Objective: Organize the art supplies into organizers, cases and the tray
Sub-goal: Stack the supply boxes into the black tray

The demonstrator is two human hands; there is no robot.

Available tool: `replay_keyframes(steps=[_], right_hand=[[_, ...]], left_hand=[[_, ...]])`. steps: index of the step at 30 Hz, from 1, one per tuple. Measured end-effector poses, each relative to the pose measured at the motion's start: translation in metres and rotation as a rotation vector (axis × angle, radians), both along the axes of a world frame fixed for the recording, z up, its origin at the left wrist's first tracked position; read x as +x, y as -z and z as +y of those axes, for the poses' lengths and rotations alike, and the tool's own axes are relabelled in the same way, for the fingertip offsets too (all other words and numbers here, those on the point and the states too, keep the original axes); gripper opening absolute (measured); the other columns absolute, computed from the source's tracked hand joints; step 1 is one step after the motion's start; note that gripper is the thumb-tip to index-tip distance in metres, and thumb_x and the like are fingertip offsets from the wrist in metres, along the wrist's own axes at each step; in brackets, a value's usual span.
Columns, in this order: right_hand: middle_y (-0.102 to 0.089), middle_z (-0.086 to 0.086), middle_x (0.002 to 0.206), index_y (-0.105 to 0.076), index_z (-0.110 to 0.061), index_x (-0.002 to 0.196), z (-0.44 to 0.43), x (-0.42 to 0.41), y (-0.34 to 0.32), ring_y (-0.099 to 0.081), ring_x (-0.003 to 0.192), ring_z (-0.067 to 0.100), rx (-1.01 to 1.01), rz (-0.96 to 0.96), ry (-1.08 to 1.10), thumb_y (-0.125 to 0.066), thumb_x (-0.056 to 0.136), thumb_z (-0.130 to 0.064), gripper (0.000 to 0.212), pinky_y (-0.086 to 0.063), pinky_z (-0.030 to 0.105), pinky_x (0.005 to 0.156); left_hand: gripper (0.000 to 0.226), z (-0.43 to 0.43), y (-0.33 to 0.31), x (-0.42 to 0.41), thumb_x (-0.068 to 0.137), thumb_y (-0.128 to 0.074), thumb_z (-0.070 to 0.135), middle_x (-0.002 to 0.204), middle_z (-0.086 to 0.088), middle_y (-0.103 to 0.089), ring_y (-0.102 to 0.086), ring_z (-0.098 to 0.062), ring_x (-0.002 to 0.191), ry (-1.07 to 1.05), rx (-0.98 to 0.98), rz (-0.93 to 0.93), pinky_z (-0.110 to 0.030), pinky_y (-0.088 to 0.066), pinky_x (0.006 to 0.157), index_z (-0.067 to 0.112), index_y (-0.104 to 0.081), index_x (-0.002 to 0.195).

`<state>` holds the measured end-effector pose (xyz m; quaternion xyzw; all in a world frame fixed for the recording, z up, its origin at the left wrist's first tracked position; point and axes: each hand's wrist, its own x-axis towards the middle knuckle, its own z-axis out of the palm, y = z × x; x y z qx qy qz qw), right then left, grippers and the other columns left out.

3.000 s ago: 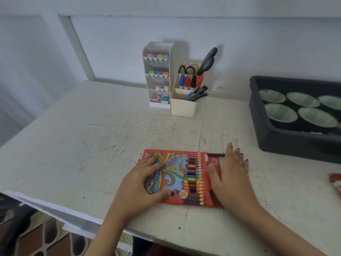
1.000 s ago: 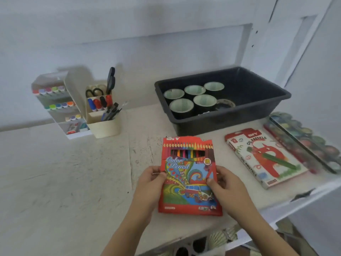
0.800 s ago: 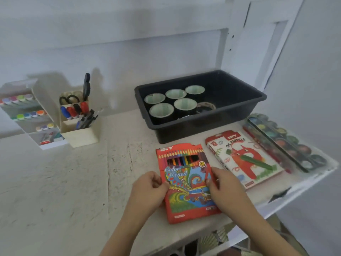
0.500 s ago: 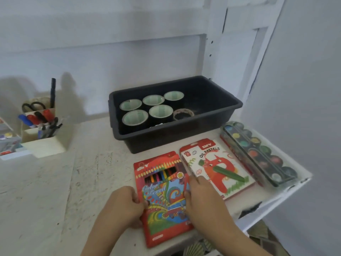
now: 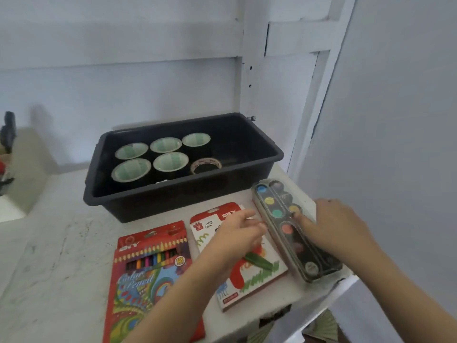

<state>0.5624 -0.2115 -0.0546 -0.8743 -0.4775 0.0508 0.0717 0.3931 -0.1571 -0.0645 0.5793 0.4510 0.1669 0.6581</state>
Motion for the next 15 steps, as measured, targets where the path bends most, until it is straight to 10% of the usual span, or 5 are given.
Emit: replay_keyframes(steps=[5, 11, 15], right_hand=[[-0.058, -0.003, 0.073, -0.052, -0.018, 0.078, -0.002, 0.015, 0.020, -0.055, 0.062, 0.008, -0.096, 0.205, -0.054, -0.039, 0.093, -0.055, 0.042, -0.038, 0.021, 0.050], [-0.056, -0.001, 0.079, -0.046, -0.018, 0.080, -0.014, 0.015, 0.016, -0.053, 0.068, 0.010, 0.039, 0.316, -0.050, -0.049, 0.090, -0.051, 0.035, -0.042, 0.022, 0.055], [-0.063, 0.006, 0.081, -0.048, -0.012, 0.081, -0.026, 0.012, 0.001, -0.061, 0.075, 0.019, 0.125, 0.532, -0.013, -0.055, 0.087, -0.048, 0.038, -0.044, 0.027, 0.061]], left_hand=[[0.014, -0.002, -0.008, 0.034, 0.090, -0.056, 0.003, 0.106, -0.010, -0.068, -0.066, -0.018, 0.095, 0.006, -0.310, -0.125, -0.025, -0.053, 0.082, 0.007, -0.060, 0.103], [0.027, -0.008, -0.002, 0.042, 0.086, -0.062, 0.009, 0.115, -0.008, -0.063, -0.056, -0.029, 0.114, -0.056, -0.280, -0.032, -0.045, -0.043, 0.103, 0.011, -0.055, 0.112], [0.034, -0.013, -0.010, 0.040, 0.089, -0.061, 0.012, 0.108, -0.007, -0.066, -0.065, -0.026, 0.097, -0.057, -0.260, -0.069, -0.041, -0.055, 0.084, 0.020, -0.044, 0.116]])
